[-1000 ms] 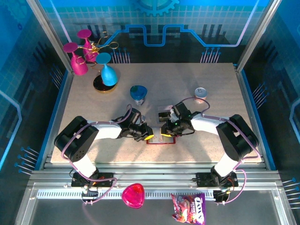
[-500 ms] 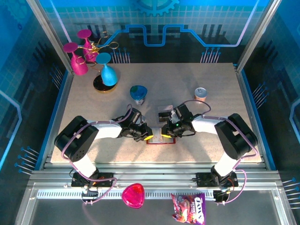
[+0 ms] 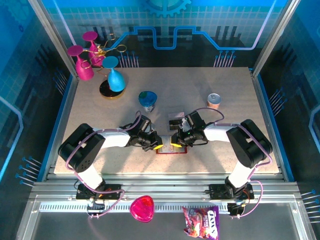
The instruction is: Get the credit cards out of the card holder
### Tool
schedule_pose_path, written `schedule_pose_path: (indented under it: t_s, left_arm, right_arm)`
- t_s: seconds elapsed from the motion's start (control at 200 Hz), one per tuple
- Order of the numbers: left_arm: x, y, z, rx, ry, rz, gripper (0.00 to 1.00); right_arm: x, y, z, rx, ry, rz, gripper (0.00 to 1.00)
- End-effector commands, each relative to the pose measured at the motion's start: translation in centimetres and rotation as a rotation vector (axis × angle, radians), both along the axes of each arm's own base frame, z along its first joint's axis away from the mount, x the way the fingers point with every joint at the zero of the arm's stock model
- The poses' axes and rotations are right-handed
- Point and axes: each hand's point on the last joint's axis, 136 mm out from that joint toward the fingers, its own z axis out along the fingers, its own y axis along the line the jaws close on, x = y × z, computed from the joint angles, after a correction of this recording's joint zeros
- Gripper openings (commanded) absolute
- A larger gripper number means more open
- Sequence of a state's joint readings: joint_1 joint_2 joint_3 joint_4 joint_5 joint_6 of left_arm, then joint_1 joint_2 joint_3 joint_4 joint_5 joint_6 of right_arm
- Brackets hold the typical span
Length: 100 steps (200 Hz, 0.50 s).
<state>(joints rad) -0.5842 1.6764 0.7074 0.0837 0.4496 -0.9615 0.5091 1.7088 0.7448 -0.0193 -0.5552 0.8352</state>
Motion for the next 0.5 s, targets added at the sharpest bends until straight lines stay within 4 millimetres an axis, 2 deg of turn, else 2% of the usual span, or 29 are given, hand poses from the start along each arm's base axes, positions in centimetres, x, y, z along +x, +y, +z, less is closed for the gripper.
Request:
schedule_pose_path:
  t_s: [0.0,0.175,0.495]
  left_arm:
    - [0.1,0.6,-1.0,0.05,0.019,0.002,0.1]
    - [0.0,0.6,-1.3,0.051,0.028,-0.002,0.1]
    - [0.0,0.7,-1.3,0.056,0.026,-0.002,0.1]
  right_arm:
    - [-0.4,-0.2,-0.5,0.017,0.029,-0.003,0.18]
    - [-0.5,-0.1,-0.6,0.019,0.04,0.0,0.19]
    - [-0.2,-0.3,0.3,0.024,0.011,-0.01,0.12]
